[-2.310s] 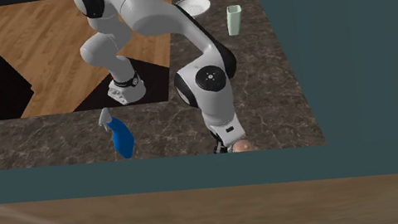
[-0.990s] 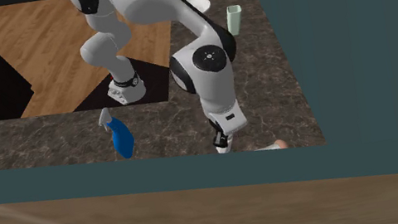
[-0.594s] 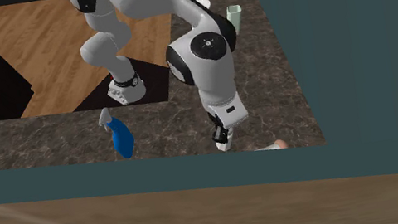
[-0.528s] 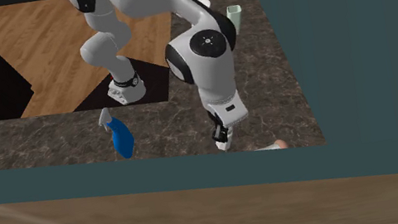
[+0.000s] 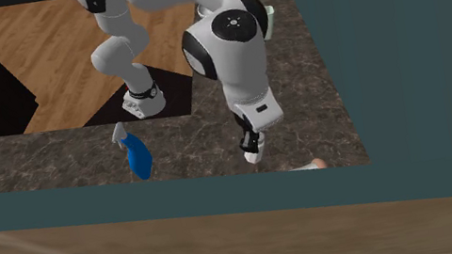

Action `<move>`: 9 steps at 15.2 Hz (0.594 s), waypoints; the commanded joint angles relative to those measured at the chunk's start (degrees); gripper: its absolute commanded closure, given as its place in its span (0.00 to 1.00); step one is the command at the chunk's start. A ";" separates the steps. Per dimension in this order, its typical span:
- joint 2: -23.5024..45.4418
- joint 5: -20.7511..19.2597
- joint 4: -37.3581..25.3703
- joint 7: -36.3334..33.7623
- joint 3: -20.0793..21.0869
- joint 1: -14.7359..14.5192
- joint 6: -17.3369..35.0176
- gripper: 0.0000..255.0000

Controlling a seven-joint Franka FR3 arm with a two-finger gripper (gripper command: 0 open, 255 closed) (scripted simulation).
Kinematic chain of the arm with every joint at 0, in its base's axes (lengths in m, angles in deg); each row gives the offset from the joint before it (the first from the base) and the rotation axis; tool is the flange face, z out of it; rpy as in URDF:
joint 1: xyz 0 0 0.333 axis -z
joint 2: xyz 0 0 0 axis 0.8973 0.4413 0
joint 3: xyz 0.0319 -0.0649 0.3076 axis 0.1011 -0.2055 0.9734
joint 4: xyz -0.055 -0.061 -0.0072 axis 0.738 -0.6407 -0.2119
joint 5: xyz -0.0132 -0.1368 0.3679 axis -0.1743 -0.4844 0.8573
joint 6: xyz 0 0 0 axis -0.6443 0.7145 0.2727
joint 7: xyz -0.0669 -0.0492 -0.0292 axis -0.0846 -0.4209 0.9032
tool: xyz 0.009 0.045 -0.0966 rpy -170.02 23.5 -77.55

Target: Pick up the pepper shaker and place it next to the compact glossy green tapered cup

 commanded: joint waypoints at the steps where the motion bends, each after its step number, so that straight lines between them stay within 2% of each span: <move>1: -0.17 -0.13 -1.36 -0.23 -0.04 0.03 -1.53 1.00; 9: 0.10 -0.24 -7.91 -0.81 -0.19 0.49 -7.78 1.00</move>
